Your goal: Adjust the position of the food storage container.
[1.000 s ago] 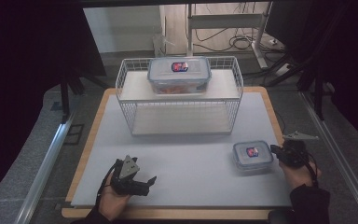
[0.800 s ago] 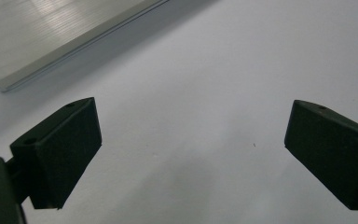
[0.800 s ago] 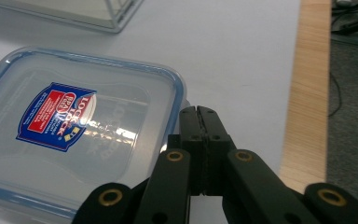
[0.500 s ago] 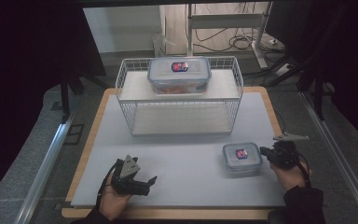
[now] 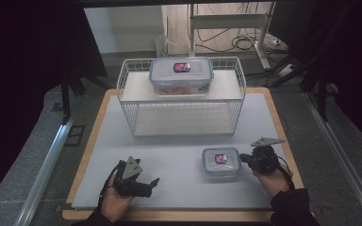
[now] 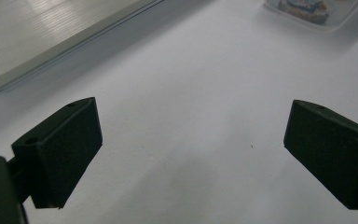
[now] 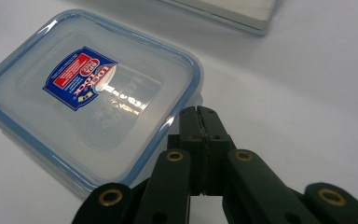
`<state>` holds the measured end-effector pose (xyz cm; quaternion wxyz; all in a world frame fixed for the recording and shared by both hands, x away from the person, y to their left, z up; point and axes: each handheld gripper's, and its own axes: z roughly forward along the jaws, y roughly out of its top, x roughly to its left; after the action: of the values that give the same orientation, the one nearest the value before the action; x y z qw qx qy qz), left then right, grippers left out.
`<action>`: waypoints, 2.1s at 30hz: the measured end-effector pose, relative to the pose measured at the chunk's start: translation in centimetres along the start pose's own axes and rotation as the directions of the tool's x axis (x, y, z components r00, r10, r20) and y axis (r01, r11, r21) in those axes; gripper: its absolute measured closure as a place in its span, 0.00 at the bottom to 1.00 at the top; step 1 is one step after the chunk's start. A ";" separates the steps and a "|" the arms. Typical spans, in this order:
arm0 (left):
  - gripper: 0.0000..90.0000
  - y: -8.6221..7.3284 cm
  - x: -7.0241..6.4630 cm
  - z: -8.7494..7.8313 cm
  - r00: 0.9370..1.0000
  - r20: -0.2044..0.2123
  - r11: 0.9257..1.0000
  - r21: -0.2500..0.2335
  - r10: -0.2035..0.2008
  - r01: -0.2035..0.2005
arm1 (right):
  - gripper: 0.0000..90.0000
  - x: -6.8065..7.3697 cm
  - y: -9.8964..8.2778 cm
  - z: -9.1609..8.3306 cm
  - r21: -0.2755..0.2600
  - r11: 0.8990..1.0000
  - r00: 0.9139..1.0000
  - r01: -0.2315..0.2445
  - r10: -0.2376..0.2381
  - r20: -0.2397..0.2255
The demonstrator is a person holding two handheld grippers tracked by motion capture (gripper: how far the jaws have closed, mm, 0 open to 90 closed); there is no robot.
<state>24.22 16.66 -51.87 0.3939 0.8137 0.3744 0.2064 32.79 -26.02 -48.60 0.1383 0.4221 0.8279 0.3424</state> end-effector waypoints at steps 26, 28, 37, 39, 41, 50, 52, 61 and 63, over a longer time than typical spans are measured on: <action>0.10 0.1 0.1 0.1 1.000 0.003 1.000 0.006 -0.004 0.004 | 1.00 7.1 1.9 3.7 -0.017 0.994 0.981 0.104 -0.106 -0.163; 0.10 0.1 0.1 0.1 1.000 0.005 1.000 0.009 -0.003 0.003 | 1.00 7.7 1.8 3.8 -0.011 0.994 0.978 0.110 -0.110 -0.177; 0.12 0.0 0.4 -0.1 1.000 0.007 1.000 0.011 0.004 -0.004 | 0.97 8.7 1.7 3.9 -0.002 0.987 0.970 0.161 -0.159 -0.183; 0.11 -0.1 0.7 -0.2 1.000 0.015 1.000 0.011 -0.007 0.007 | 0.93 8.3 1.6 3.6 -0.008 0.985 0.972 0.172 -0.171 -0.160; 0.09 -0.2 1.0 0.0 0.999 0.030 1.000 0.022 -0.013 0.012 | 0.87 7.9 1.5 3.2 -0.020 0.984 0.973 0.174 -0.175 -0.151; 0.06 -0.3 1.0 0.3 0.998 0.058 1.000 0.029 -0.010 0.008 | 0.47 6.7 0.9 2.6 -0.037 0.975 0.966 0.218 -0.221 -0.137; 0.06 -0.4 1.1 0.4 0.997 0.070 0.999 0.034 -0.022 0.019 | 0.37 6.3 0.7 2.8 -0.043 0.975 0.962 0.218 -0.222 -0.157; 0.05 -0.7 1.4 0.9 0.997 0.072 0.997 0.065 -0.034 0.030 | 0.13 4.6 -0.1 3.8 -0.046 0.985 0.966 0.166 -0.172 -0.194; 0.05 -0.8 1.5 0.9 0.997 0.071 0.997 0.065 -0.042 0.037 | 0.12 4.5 -0.1 3.9 -0.043 0.986 0.967 0.163 -0.168 -0.190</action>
<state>25.34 17.67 -52.95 0.3851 0.8252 0.3822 0.1568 32.02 -20.78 -51.24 0.0911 0.3142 0.8651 0.3802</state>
